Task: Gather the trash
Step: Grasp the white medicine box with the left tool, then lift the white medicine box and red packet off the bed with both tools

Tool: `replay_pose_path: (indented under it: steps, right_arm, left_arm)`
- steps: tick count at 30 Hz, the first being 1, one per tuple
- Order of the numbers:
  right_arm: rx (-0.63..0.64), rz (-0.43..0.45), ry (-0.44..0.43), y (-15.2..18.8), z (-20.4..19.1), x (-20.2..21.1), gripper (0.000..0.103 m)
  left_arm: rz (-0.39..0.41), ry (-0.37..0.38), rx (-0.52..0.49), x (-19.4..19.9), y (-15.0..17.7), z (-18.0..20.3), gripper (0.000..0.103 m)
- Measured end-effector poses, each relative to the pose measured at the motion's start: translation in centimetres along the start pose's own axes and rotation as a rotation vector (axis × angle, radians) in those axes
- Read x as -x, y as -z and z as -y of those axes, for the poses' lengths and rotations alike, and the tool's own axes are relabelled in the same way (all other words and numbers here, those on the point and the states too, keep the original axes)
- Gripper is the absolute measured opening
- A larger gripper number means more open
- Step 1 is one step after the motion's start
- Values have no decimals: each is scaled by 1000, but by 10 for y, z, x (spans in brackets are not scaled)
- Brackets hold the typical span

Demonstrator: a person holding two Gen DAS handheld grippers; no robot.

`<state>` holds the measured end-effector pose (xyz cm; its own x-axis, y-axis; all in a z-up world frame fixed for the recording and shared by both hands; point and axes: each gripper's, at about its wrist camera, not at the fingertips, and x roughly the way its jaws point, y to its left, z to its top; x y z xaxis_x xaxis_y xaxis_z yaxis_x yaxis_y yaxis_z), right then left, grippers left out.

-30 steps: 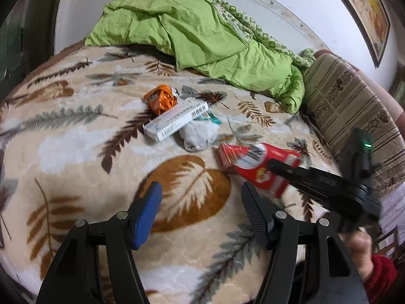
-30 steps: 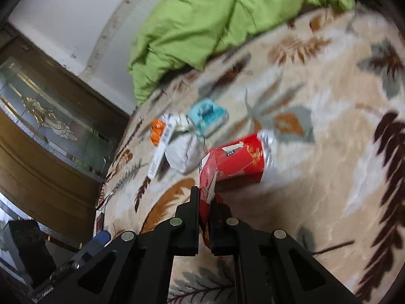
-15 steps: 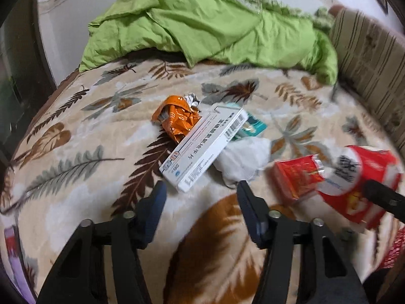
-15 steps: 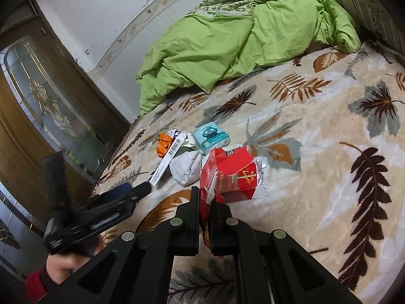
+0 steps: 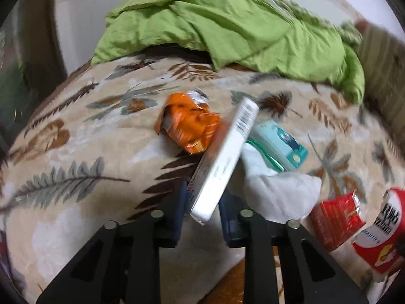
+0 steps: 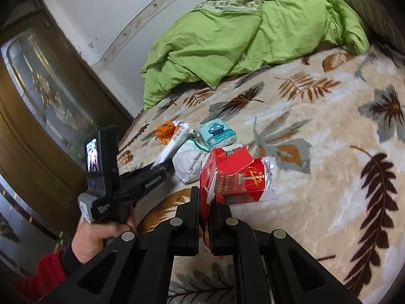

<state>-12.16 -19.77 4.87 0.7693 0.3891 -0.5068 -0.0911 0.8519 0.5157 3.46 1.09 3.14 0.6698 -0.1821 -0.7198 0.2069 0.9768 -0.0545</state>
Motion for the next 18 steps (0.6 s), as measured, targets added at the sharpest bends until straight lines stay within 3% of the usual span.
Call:
replay_pose_path:
  steps: [3, 9, 13, 18]
  right_arm:
    - [38, 7, 24, 1, -6, -1, 5]
    - [54, 29, 47, 2, -7, 5, 5]
    - [73, 28, 56, 3, -10, 7, 5]
    - [93, -1, 59, 6, -14, 2, 5]
  left_arm:
    - [-10, 34, 62, 6, 2, -12, 13]
    - [-28, 159, 129, 43, 20, -15, 13]
    - [-82, 216, 151, 72, 49, -12, 13]
    - [-150, 212, 129, 79, 78, -5, 13]
